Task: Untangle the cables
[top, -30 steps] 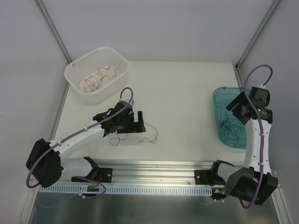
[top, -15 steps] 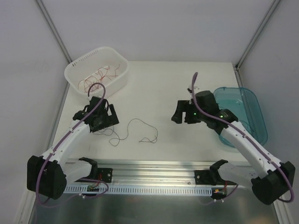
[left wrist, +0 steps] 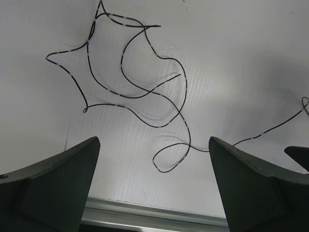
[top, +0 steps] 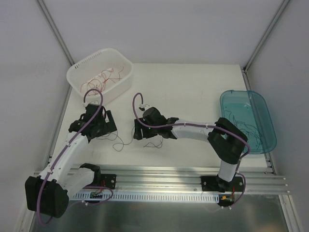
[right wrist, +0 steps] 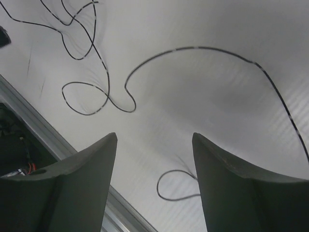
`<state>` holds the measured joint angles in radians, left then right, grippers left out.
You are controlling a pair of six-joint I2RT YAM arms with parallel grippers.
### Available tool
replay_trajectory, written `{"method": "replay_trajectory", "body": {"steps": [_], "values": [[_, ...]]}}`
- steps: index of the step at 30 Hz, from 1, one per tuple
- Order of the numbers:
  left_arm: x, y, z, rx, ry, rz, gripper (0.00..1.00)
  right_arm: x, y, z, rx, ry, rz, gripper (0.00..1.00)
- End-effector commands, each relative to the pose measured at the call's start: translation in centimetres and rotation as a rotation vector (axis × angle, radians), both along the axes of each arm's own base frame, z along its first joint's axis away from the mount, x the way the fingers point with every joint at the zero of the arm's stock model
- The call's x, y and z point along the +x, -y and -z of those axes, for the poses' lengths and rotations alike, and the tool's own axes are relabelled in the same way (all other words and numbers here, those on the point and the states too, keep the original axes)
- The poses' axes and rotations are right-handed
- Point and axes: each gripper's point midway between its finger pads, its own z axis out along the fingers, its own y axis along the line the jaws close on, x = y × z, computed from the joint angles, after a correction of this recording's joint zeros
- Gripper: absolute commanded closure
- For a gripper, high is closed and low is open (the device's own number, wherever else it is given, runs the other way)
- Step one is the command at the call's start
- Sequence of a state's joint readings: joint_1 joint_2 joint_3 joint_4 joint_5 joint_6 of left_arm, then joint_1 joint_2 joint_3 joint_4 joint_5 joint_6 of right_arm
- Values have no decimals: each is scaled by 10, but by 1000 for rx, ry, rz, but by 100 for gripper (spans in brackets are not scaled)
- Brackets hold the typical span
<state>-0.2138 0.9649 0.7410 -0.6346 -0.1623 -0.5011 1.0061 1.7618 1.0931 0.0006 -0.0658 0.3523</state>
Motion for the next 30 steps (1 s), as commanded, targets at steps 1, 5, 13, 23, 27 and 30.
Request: {"method": "replay_trajectory", "body": {"steps": [1,5,13,23,27,30], "values": [[-10,-15,11,66,-32,-5,2,21,-52,-38,187,64,14,34],[-6,-12,8,59,-17,5,2,24,-71,-21,185,31,-10,40],[-3,-12,4,59,3,7,2,30,-66,-25,160,77,-29,89],[0,-11,-5,42,50,8,2,69,58,-188,33,394,104,99],[0,-9,-5,36,59,14,2,62,87,-264,43,524,108,99],[-1,-8,-7,29,69,18,2,52,106,-314,113,602,135,99]]}}
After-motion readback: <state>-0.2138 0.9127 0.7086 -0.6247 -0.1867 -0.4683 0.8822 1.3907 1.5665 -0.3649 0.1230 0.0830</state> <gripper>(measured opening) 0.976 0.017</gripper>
